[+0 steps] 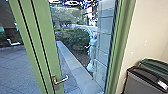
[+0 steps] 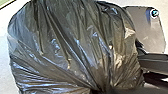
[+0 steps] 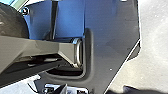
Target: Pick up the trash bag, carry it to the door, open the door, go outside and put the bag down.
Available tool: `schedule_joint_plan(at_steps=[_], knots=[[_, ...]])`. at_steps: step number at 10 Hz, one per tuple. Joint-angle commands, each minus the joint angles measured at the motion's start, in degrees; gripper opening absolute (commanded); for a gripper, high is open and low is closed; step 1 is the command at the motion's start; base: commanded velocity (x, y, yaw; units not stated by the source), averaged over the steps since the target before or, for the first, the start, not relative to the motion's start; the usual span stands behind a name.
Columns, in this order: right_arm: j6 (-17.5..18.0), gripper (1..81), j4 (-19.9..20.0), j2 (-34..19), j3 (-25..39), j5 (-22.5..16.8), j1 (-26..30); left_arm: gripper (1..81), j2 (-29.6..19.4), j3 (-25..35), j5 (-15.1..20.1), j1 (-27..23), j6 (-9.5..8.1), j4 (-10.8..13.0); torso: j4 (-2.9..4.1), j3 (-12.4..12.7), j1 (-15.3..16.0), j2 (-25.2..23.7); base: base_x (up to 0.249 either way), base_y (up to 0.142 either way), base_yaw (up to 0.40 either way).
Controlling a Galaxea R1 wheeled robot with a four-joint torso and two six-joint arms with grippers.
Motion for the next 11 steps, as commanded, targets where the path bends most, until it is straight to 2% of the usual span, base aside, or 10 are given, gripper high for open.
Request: schedule_joint_plan(at_steps=[1,3,11], knots=[[-0.5,81.1,-0.6,-4.0,7.4,-2.6,1.4,1.0,-3.9,6.0,3.7,-2.8,0.42,-0.3,0.00,0.0,0.0,0.0,0.000,0.000,0.313],[-0.4,81.1,-1.2,-5.6,9.5,-2.6,1.4,1.0,-4.9,7.0,3.7,-2.6,0.42,-0.4,0.00,0.0,0.0,0.0,0.000,0.000,0.313],[-0.4,81.1,-1.3,-4.4,6.7,-2.6,1.6,1.0,-4.4,6.6,3.6,-2.7,0.33,-0.2,0.00,0.0,0.0,0.0,0.000,0.000,0.313]])
